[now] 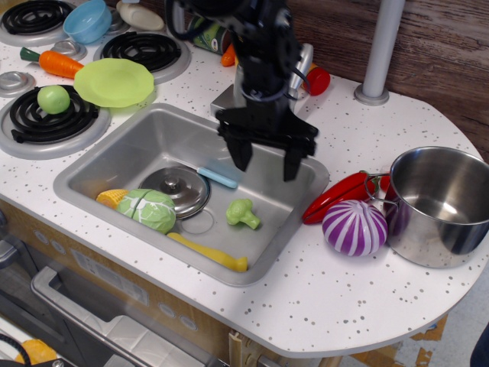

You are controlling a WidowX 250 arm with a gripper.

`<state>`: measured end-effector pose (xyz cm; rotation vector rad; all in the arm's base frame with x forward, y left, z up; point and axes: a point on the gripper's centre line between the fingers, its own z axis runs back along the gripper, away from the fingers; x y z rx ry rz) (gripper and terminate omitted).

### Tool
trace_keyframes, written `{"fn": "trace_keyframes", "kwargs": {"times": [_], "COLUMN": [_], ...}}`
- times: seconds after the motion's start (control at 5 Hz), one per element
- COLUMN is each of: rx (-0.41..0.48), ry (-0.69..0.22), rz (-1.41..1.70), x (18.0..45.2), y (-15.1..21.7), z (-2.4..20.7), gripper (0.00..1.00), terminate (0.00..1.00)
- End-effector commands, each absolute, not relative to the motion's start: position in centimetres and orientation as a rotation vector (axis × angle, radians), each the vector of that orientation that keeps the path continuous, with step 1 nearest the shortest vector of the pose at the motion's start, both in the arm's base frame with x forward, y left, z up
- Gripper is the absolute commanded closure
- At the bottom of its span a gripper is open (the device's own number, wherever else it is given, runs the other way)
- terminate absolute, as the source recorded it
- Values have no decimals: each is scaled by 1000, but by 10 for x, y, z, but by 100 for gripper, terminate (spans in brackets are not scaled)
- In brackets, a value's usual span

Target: Put broccoli in pot or pan

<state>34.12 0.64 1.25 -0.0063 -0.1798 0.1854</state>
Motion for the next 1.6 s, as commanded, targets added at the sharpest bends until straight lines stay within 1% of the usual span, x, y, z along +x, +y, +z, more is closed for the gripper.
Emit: {"fn": "trace_keyframes", "kwargs": {"times": [0.0, 0.2, 0.4, 0.6, 0.8, 1.0, 1.2, 1.4], "rx": [12, -30, -39, -52, -59, -73, -108, -109], "ry": [-231, -211, -219, -250, -248, -261, -249, -243], "rz": [223, 230, 228, 234, 265, 297, 319, 305], "x": [343, 342, 343, 345, 347, 346, 336, 332], "y": [33, 38, 39, 43, 36, 30, 24, 28], "z": [-4, -8, -13, -24, -27, -35, -42, -47], "gripper": [0, 0, 0, 0, 0, 0, 0, 0], "terminate": [0, 0, 0, 0, 0, 0, 0, 0]}}
